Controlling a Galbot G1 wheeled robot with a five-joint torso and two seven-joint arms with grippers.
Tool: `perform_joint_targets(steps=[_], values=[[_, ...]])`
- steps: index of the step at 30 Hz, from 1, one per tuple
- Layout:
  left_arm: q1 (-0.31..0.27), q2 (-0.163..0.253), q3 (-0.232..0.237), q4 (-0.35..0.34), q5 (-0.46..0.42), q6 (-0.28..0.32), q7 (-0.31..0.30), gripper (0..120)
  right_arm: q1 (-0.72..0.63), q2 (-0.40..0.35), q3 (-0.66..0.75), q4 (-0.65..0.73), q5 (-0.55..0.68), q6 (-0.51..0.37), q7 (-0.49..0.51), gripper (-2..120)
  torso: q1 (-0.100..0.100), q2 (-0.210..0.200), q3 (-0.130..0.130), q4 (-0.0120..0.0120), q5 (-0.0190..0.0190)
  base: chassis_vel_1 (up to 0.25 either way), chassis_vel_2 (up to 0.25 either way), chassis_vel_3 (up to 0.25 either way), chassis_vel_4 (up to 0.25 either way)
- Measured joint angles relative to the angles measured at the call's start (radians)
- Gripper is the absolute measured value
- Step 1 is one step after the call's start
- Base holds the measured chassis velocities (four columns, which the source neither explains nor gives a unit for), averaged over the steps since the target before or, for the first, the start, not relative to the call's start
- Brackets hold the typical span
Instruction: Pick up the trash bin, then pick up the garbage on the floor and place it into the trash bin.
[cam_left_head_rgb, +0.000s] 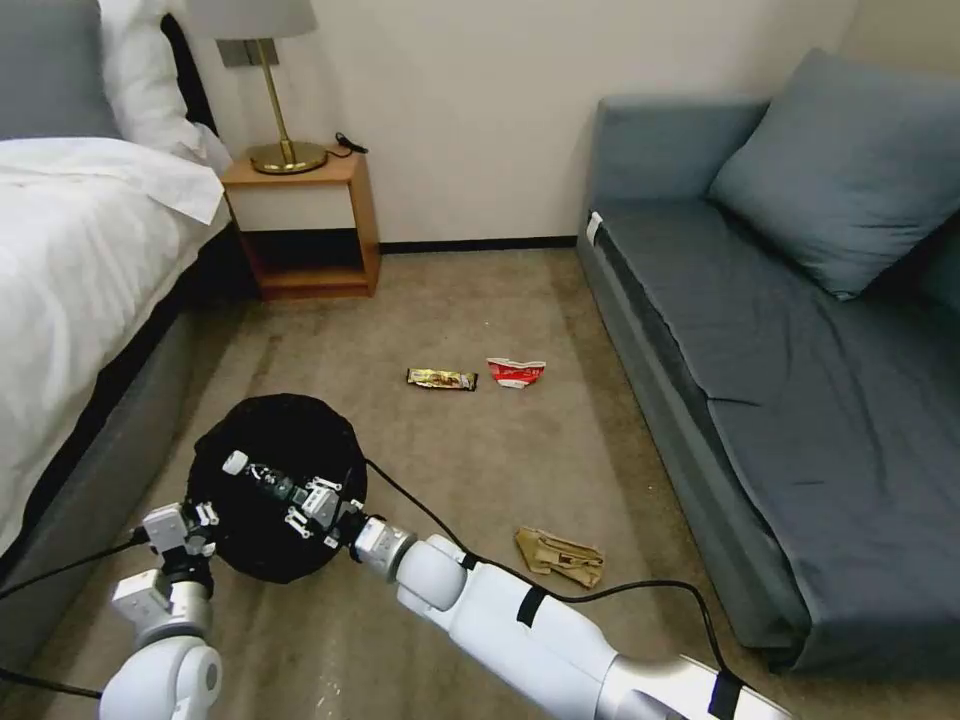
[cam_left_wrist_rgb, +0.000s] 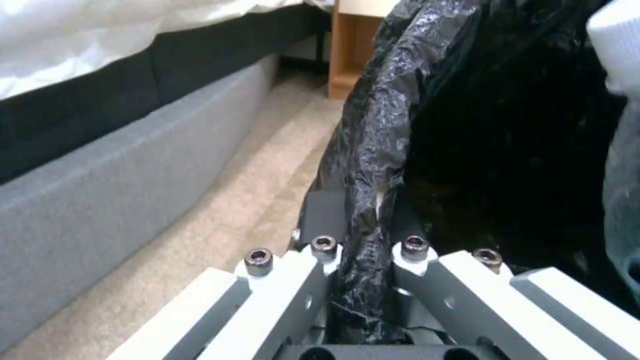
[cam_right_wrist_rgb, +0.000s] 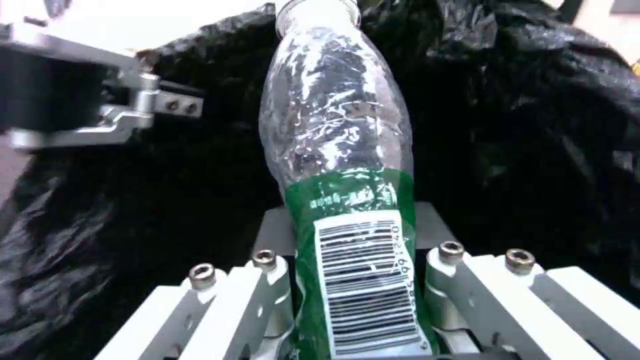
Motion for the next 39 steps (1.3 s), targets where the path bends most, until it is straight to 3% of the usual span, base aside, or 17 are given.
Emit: perform_joint_targets(steps=[18, 24, 32, 35, 39], values=[[-0.005, 0.01, -0.007, 0.021, -0.031, -0.006, 0.014, 3, 0.002, -0.002, -0.01, 0.031, -0.001, -0.009, 0.028, 96, 0.0, 0.0, 0.0, 0.0, -0.0001, 0.0, 0.0, 0.0, 0.0], [-0.014, 0.019, -0.017, 0.037, -0.039, -0.01, 0.013, 3, 0.009, -0.008, -0.002, 0.084, 0.012, -0.033, 0.027, 100, 0.0, 0.0, 0.0, 0.0, 0.0, 0.0, 0.0, 0.0, 0.0], [-0.022, 0.037, -0.027, 0.074, -0.045, -0.032, 0.013, 3, 0.009, -0.137, -0.011, 0.18, 0.058, -0.084, 0.028, 100, 0.0, 0.0, 0.0, -0.0001, 0.0, 0.0, 0.0, 0.0, 0.0], [-0.022, 0.039, -0.028, 0.078, -0.046, -0.035, 0.013, 3, 0.006, -0.151, -0.002, 0.185, 0.058, -0.086, 0.028, 100, 0.0, 0.0, 0.0, -0.0001, 0.0, 0.0, 0.0, 0.0, 0.0], [-0.034, 0.042, -0.034, 0.105, -0.03, -0.061, 0.014, 3, -0.028, -0.234, 0.068, 0.194, 0.014, -0.096, 0.016, 100, 0.0, 0.0, 0.0, -0.0001, 0.0002, 0.0, 0.0, 0.0, 0.0]])
